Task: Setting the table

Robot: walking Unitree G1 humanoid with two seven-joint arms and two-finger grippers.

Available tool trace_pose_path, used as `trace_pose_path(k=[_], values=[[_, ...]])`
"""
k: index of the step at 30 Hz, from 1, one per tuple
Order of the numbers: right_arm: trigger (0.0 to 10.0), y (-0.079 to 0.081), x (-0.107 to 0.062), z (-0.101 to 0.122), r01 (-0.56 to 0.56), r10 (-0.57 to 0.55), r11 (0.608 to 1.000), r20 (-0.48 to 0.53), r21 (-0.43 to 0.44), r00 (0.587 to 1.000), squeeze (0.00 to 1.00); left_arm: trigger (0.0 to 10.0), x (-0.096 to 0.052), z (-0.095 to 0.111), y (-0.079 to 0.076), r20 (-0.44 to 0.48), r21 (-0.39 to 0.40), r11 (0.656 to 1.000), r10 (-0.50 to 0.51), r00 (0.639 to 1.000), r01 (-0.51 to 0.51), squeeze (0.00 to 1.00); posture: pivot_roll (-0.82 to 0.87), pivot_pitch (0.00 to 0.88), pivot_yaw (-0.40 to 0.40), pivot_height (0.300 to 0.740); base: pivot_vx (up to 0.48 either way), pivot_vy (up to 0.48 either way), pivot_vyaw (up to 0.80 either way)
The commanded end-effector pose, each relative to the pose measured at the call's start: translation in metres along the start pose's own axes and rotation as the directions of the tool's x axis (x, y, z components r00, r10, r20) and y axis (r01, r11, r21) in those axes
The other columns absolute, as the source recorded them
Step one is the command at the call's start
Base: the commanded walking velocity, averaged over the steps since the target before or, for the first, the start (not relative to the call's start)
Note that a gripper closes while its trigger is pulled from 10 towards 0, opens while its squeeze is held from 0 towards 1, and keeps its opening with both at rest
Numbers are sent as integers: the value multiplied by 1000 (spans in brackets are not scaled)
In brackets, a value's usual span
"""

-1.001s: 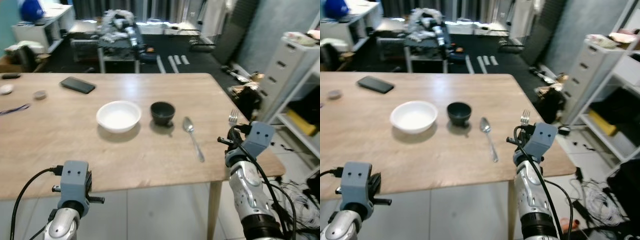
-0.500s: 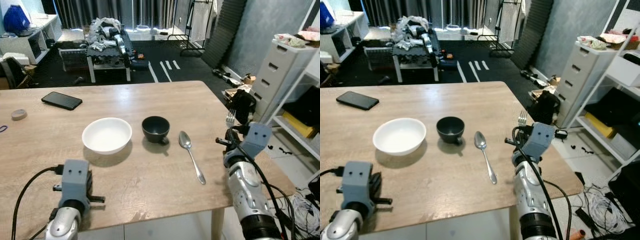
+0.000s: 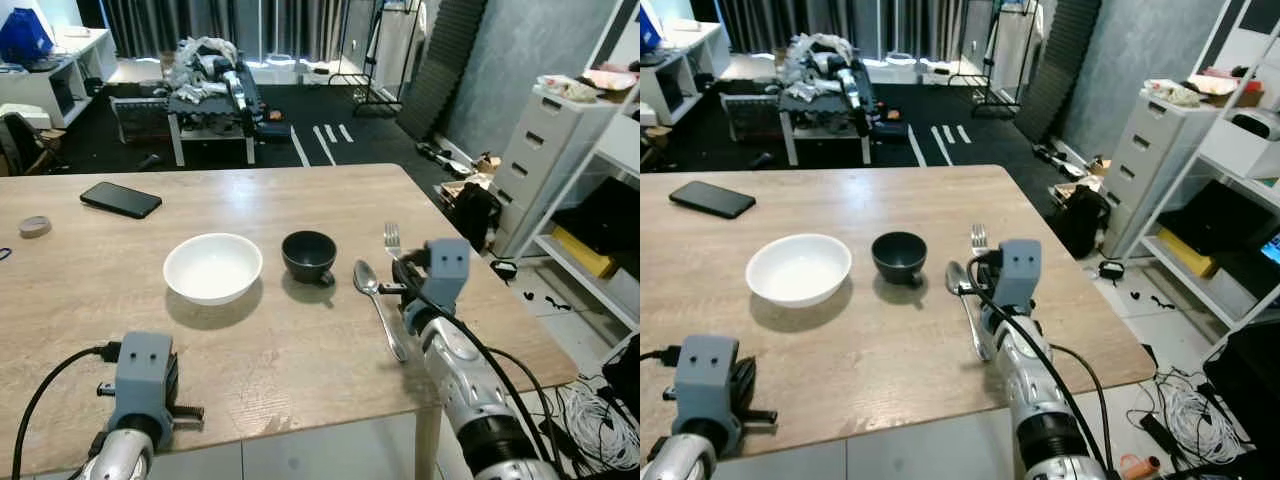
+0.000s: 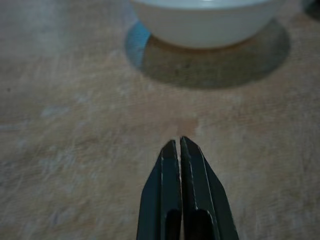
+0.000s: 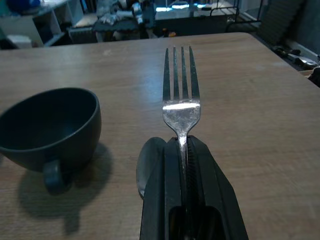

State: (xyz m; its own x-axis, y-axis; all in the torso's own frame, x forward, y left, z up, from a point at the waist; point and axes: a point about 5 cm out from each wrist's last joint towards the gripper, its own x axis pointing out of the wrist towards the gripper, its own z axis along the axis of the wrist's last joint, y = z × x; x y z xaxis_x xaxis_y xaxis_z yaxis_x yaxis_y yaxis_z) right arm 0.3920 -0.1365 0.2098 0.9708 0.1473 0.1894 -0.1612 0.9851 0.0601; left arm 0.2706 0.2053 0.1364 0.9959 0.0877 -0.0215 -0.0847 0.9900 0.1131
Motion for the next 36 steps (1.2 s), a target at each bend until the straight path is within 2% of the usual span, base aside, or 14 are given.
trace_pose_path(k=[1,3,6,10,13,16,22,24,27,30,33,34,35,36], values=[[10000,1,1,-5,-4,3,1000,-26,-29,1000,0,10000,-6,-1,6,-9,-5,1000,8,1000,-8,0,181,170,9,740,0,0,0],[10000,5,4,-5,-18,16,999,-39,-35,999,0,10000,-10,2,11,5,0,1000,28,1000,-28,0,204,179,-3,740,0,0,0],[10000,15,5,-14,-64,58,997,-125,-47,991,0,10000,-27,11,22,49,46,997,66,997,-68,0,228,193,-16,740,0,0,0],[10000,17,3,-20,-71,62,996,-158,-48,986,0,10000,-35,13,22,52,56,996,63,997,-66,0,227,201,-14,740,0,0,0],[10000,13,3,-24,-59,44,995,-169,-86,985,0,10000,-40,12,20,39,53,997,52,998,-54,0,230,202,-10,740,0,0,0],[10000,2,6,-24,-37,6,985,-177,-169,984,0,10000,-40,14,16,36,47,998,39,999,-40,0,234,203,-7,740,0,0,0],[10000,-12,7,-22,-2,-39,976,-186,-216,982,0,10000,-40,21,14,50,38,999,15,999,-17,0,238,208,-4,740,0,0,0],[10000,-23,7,-21,26,-70,974,-188,-227,980,0,10000,-42,31,10,73,31,999,-42,996,40,0,241,212,-2,740,0,0,0],[10000,-28,6,-19,42,-85,973,-184,-225,979,0,10000,-43,39,6,94,47,995,-92,991,87,0,240,210,2,740,0,0,0],[10000,-38,5,-17,66,-106,973,-174,-221,979,0,10000,-45,53,-5,111,92,969,-240,964,231,0,232,206,10,740,0,0,0],[10000,-40,4,-18,64,-106,972,-181,-224,978,0,10000,-46,55,-9,105,97,955,-290,951,281,0,230,205,12,740,0,0,0],[10000,-44,1,-23,54,-103,970,-202,-235,974,0,10000,-49,60,-13,92,95,925,-377,922,369,0,228,199,19,740,0,0,0],[10000,-45,0,-25,50,-102,970,-212,-236,972,0,10000,-51,63,-13,85,95,909,-414,906,406,0,227,198,20,740,0,0,0],[10000,-45,0,-25,50,-102,970,-212,-236,972,0,10000,-51,63,-13,85,95,909,-414,906,406,0,227,198,20,740,0,0,0]])
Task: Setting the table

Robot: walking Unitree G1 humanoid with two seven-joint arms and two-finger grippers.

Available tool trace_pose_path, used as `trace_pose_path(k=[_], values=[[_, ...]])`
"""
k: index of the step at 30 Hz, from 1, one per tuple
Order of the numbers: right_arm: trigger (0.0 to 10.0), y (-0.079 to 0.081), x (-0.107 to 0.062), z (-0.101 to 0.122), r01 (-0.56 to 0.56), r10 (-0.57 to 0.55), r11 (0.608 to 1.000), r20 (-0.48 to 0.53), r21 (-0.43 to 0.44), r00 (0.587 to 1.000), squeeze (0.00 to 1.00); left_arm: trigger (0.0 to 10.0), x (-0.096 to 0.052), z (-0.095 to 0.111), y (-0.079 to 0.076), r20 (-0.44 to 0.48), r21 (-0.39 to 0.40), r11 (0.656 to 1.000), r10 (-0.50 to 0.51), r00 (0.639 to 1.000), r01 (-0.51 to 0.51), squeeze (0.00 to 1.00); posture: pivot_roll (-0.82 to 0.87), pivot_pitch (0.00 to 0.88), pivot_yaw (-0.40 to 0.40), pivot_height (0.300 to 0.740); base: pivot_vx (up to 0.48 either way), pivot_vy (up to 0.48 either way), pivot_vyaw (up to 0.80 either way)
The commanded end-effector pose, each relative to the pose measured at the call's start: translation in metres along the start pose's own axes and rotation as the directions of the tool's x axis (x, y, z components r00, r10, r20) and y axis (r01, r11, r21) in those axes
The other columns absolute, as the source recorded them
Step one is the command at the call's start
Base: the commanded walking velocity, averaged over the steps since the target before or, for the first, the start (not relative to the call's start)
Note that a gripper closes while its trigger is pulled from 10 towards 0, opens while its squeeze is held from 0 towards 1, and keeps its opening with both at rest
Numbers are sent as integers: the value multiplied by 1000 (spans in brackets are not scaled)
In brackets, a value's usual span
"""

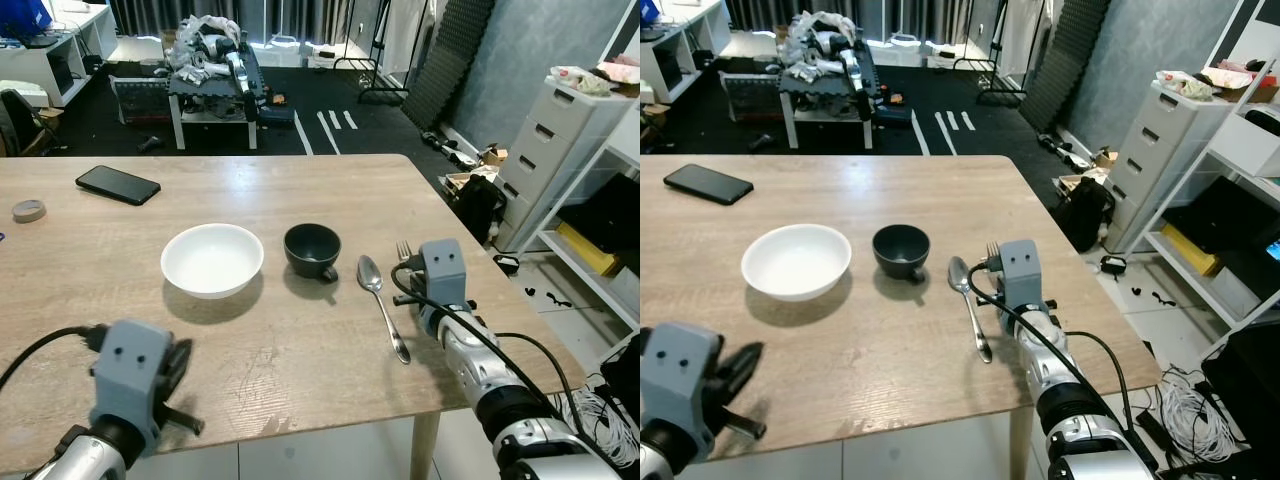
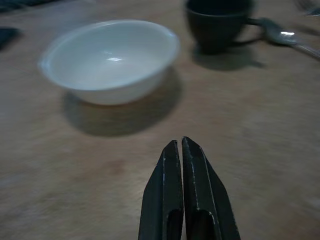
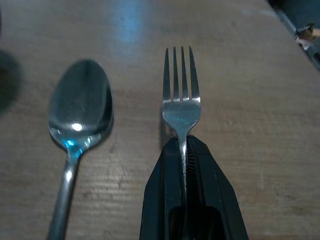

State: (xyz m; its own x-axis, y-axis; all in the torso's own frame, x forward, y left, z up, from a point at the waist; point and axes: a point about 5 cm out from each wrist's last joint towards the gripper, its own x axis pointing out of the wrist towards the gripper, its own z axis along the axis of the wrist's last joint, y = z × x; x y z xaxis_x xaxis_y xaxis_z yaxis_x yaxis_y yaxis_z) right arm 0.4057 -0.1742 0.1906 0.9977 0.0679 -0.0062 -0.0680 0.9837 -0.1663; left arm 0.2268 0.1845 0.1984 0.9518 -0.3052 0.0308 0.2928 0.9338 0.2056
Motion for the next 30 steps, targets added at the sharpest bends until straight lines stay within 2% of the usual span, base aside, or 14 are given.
trace_pose_path(k=[1,4,5,8,15,23,24,29,30], values=[[10000,-3,-3,-9,2,-2,1000,-25,2,1000,0,10000,-3,1,-4,-5,-19,999,-38,999,38,0,227,198,20,740,0,0,0],[10000,-4,-4,-16,1,-1,1000,-48,14,999,0,10000,-18,6,0,-52,13,988,-155,987,155,0,231,196,23,740,0,0,0],[10000,-4,-4,-16,1,-1,1000,-48,14,999,0,10000,-18,6,0,-52,13,988,-155,987,155,0,231,196,23,740,0,0,0],[10000,-1,-5,-18,-5,7,999,-54,36,999,0,10000,-34,10,8,-121,98,961,-247,961,259,0,238,195,25,740,0,0,0],[10000,-1,-4,-19,15,-13,999,-59,47,998,0,10000,-43,21,19,-179,170,924,-312,933,342,0,247,193,27,740,0,0,0],[10000,0,-4,-20,-6,9,999,-64,46,998,0,10000,-43,28,21,-177,166,918,-332,927,360,0,245,194,26,740,0,0,0],[10000,1,-5,-23,-13,16,999,-70,38,997,1000,10000,-42,28,20,-173,163,918,-335,926,362,0,245,193,25,740,0,0,0],[10000,-1,-5,-21,8,-7,1000,-50,19,999,1000,10000,-41,28,20,-164,157,919,-338,927,363,0,244,193,25,740,0,0,0],[10000,-2,-4,-18,9,-8,1000,-32,19,999,122,10000,-40,29,19,-159,154,919,-339,927,363,0,242,193,24,740,0,0,0]])
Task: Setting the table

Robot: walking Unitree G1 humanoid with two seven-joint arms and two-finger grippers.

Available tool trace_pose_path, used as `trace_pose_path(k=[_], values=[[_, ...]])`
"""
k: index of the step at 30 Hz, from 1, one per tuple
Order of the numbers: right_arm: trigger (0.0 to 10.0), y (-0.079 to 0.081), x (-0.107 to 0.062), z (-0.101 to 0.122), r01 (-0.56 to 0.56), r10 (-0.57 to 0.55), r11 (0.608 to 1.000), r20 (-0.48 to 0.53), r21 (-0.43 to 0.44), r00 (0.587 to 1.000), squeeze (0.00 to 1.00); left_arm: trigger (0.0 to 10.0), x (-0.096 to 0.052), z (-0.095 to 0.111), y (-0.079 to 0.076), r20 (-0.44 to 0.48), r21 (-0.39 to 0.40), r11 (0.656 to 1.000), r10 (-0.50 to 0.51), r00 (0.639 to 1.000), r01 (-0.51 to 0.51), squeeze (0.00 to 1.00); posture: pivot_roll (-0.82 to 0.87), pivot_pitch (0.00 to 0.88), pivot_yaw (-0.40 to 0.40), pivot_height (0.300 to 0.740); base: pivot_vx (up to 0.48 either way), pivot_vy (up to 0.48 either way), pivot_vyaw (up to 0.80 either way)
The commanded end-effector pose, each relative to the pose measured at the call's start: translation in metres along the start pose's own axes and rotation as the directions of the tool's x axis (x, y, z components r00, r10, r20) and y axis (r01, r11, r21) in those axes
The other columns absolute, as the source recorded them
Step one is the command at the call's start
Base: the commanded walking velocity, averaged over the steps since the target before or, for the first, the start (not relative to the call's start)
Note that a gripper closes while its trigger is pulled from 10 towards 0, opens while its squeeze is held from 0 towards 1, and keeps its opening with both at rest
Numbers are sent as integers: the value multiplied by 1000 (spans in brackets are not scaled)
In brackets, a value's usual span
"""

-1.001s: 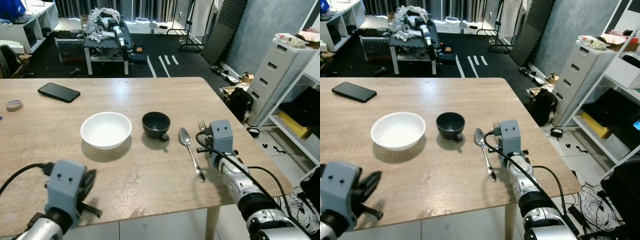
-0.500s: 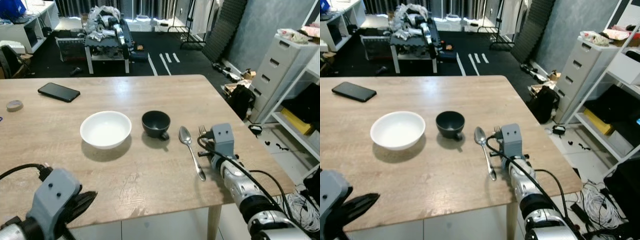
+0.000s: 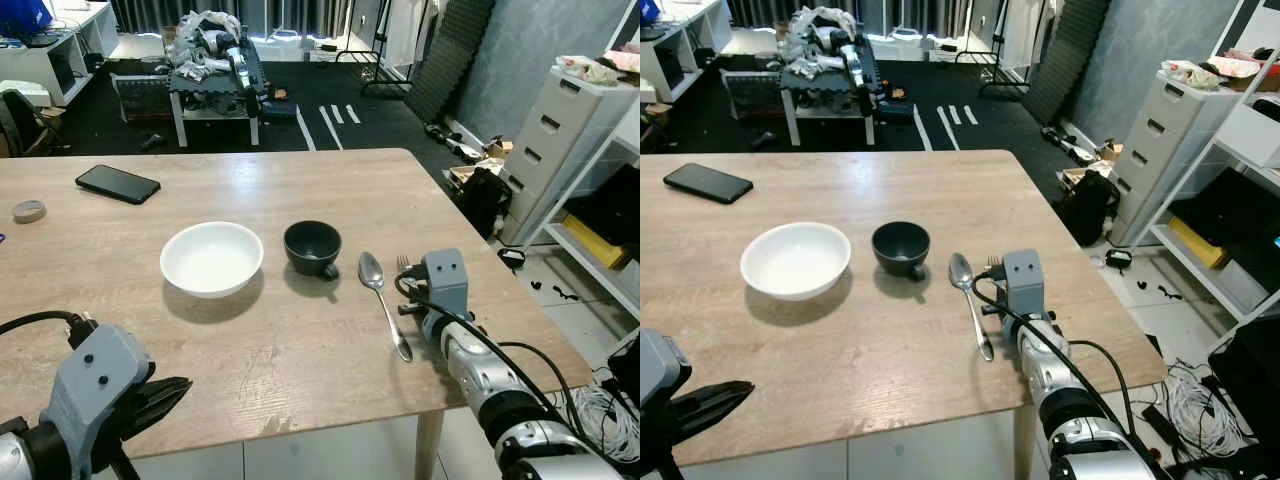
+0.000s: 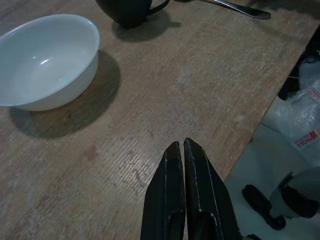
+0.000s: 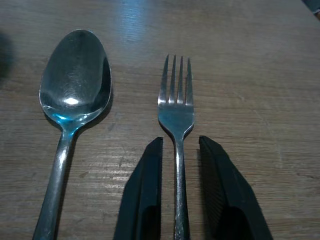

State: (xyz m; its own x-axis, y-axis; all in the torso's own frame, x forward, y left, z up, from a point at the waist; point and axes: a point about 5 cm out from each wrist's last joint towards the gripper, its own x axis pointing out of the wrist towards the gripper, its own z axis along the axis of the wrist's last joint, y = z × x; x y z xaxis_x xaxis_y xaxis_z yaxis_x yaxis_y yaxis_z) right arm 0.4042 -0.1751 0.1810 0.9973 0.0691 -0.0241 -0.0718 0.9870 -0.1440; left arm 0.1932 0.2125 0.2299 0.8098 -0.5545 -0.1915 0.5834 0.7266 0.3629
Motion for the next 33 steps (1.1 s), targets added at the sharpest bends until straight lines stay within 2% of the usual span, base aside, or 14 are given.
trace_pose_path(k=[1,5,9,11,13,14,16,19,22,23,25,28,33], values=[[10000,-3,-2,-5,14,-14,1000,3,1,1000,0,10000,1,1,-3,6,-11,1000,-22,1000,22,0,240,192,25,740,0,0,0],[10000,-5,-3,2,13,-14,999,49,37,999,0,10000,3,2,-4,11,-15,1000,-27,1000,27,0,237,189,25,740,0,0,0],[10000,-10,-10,16,2,-26,989,164,146,986,0,10000,12,3,-7,42,-24,1000,-20,999,21,0,226,179,26,740,0,0,0],[10000,-11,-11,18,-1,-30,987,186,161,982,0,10000,14,4,-7,49,-27,999,-16,999,17,0,223,178,26,740,0,0,0],[10000,-13,-23,29,-6,-66,968,276,252,959,0,10000,24,6,-9,88,-42,999,-4,996,7,0,202,170,28,740,0,0,0],[10000,-13,-23,29,-6,-66,968,276,252,959,0,10000,24,6,-9,88,-42,999,-4,996,7,0,202,170,28,740,0,0,0],[10000,-11,-35,34,-6,-99,953,327,304,940,0,10000,35,9,-10,123,-53,999,15,992,-9,0,183,163,30,740,0,0,0],[10000,10,-57,21,13,-134,938,329,345,935,0,10000,55,13,-10,180,-82,992,110,977,-96,0,160,155,31,740,0,0,0],[10000,17,-65,16,23,-159,925,332,378,930,0,10000,61,12,-10,186,-110,984,158,970,-139,0,153,150,29,740,0,0,0],[10000,24,-81,5,61,-218,897,317,438,923,0,10000,70,7,-15,178,-127,972,220,959,-199,0,143,137,27,740,0,0,0],[10000,26,-92,0,71,-229,892,310,446,923,0,10000,73,3,-15,164,-141,960,265,950,-244,0,141,136,27,740,0,0,0],[10000,23,-104,-13,116,-252,890,263,442,931,0,10000,77,-4,-8,123,-198,919,369,921,-342,0,125,124,29,740,0,0,0],[10000,27,-108,-28,129,-249,878,209,461,946,0,10000,84,-17,-9,50,-188,903,401,915,-385,0,100,115,37,740,0,0,0]])
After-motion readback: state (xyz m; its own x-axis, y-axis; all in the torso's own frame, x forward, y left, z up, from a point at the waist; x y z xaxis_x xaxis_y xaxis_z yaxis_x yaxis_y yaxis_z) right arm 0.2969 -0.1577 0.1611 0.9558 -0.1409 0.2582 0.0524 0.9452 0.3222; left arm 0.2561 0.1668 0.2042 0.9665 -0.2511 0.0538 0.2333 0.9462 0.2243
